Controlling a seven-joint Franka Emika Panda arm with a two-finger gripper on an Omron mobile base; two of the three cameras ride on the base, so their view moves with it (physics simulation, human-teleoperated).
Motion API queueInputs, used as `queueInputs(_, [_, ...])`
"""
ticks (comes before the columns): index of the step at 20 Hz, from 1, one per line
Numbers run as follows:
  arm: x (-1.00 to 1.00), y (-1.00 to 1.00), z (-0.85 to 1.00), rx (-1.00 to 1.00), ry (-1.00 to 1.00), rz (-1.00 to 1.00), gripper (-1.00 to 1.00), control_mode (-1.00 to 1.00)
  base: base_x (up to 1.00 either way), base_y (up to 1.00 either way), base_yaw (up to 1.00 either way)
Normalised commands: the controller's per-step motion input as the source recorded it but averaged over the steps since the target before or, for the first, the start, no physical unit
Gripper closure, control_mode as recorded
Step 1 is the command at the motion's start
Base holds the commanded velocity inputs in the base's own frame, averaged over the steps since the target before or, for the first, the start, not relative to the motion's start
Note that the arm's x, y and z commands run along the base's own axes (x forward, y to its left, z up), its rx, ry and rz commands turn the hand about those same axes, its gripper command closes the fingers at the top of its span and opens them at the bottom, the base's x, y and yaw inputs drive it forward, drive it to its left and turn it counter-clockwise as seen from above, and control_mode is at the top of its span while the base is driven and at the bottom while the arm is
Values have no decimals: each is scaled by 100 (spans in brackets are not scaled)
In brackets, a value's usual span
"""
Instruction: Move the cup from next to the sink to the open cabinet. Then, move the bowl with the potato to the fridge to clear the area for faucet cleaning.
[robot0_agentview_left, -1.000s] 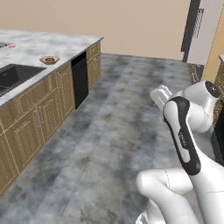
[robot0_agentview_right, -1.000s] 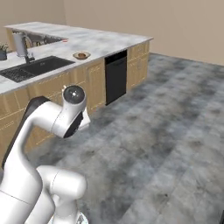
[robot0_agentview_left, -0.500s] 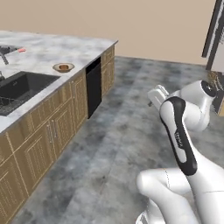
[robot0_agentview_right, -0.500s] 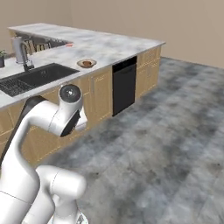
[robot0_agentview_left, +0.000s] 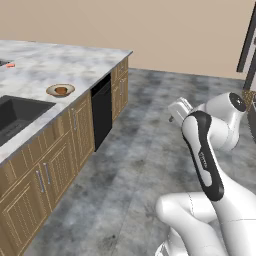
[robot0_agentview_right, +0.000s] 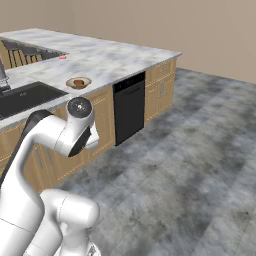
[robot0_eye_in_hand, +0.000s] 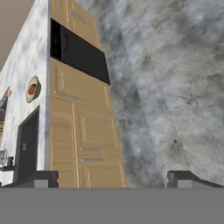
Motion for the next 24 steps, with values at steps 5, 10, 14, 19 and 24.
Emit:
queueInputs(5, [0,0,0,0,0,0,-100,100,100,-17,-1])
queueInputs(10, [0,0,0,0,0,0,-100,100,100,-15,-1])
queueInputs(14, [0,0,0,0,0,0,-100,100,100,0,5])
queueInputs(19, [0,0,0,0,0,0,-100,100,100,0,24])
queueInputs(24, [0,0,0,0,0,0,-100,100,100,0,35])
